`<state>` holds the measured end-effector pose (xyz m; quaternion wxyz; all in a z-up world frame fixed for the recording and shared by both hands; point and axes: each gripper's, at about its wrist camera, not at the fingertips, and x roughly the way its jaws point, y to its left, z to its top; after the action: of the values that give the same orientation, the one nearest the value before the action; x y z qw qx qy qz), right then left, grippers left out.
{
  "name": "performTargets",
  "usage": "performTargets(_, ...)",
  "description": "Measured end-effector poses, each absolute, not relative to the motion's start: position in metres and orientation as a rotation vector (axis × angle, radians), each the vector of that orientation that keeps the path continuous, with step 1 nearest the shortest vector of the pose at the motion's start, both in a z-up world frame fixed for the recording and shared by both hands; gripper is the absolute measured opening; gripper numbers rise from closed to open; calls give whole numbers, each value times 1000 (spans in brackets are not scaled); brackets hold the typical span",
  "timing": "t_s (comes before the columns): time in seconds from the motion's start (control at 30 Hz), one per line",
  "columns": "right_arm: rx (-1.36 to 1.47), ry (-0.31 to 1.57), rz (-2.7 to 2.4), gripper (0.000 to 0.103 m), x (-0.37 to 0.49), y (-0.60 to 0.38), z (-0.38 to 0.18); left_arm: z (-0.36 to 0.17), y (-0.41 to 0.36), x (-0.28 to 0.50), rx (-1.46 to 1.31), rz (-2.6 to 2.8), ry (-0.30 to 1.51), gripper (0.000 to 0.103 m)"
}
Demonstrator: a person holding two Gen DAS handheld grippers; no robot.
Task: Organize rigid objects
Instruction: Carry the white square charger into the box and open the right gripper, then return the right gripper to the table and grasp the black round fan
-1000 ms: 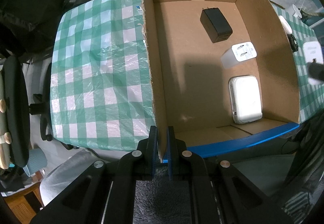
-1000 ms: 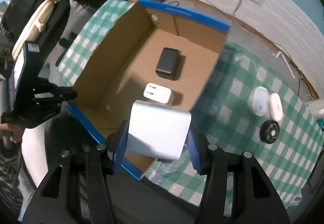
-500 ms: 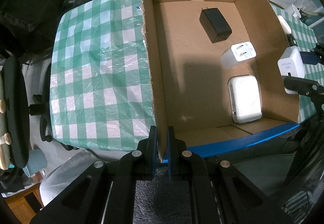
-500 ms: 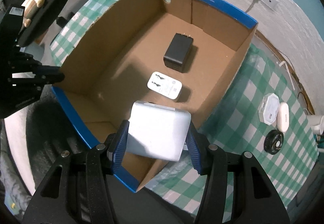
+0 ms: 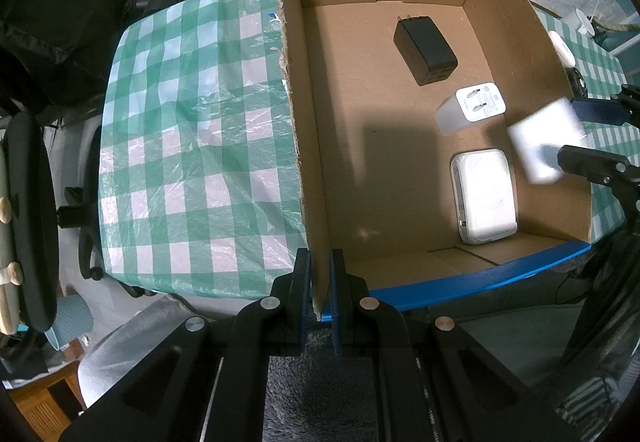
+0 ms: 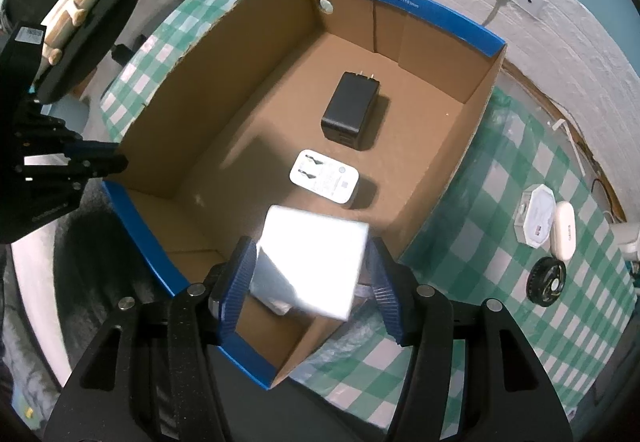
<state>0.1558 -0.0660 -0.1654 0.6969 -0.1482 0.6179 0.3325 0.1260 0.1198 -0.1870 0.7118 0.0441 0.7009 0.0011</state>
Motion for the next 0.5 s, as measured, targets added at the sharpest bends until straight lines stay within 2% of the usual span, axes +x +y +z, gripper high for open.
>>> performTargets(0.5,-289,1334,735,58,161,-91,-141,-186,120,127,94,4,1555,7)
